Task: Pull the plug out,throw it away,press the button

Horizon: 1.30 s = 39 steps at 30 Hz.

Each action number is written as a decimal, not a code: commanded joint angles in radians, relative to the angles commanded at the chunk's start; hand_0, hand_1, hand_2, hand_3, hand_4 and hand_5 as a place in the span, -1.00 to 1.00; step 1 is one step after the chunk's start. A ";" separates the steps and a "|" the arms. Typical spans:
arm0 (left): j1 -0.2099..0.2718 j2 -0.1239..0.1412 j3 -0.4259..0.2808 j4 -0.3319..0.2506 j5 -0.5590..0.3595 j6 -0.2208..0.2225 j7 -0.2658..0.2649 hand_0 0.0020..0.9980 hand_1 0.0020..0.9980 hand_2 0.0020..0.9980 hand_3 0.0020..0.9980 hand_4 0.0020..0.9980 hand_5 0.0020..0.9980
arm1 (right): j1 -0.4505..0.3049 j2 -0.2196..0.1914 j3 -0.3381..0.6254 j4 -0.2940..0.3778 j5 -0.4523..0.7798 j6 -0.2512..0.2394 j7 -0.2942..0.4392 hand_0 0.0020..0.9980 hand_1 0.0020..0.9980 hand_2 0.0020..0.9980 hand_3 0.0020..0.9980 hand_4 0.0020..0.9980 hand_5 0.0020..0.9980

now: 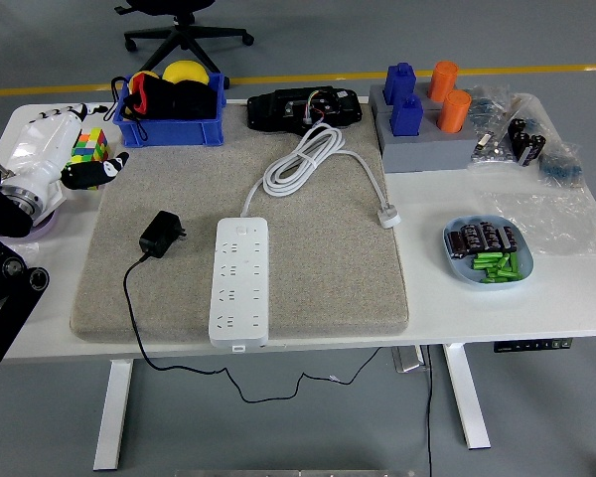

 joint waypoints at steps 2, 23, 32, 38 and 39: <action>-0.003 0.001 -0.001 -0.001 0.000 -0.004 0.006 0.49 0.45 0.31 0.38 0.48 -0.34 | 0.000 -0.002 0.001 0.000 0.000 -0.001 0.000 0.46 0.35 0.32 0.27 0.48 0.18; 0.004 -0.004 -0.011 -0.001 -0.008 -0.014 0.021 0.62 0.64 0.67 0.80 0.50 -0.21 | 0.001 -0.004 0.000 0.001 0.001 0.001 0.000 0.45 0.35 0.32 0.27 0.48 0.19; 0.001 -0.002 -0.012 0.002 -0.001 -0.002 -0.009 0.78 0.93 0.86 -0.01 0.50 -0.22 | 0.000 -0.003 0.001 0.000 0.000 0.001 0.000 0.46 0.35 0.32 0.27 0.48 0.19; 0.001 -0.004 -0.016 0.002 -0.010 0.032 -0.033 0.81 0.96 0.93 0.30 0.51 -0.22 | -0.001 -0.002 0.001 0.000 0.000 0.001 -0.001 0.46 0.35 0.32 0.27 0.48 0.19; 0.000 -0.004 -0.015 0.001 -0.010 0.032 -0.034 0.81 0.96 0.93 0.30 0.51 -0.22 | -0.001 -0.002 0.000 0.000 0.001 0.001 -0.001 0.46 0.35 0.32 0.27 0.48 0.19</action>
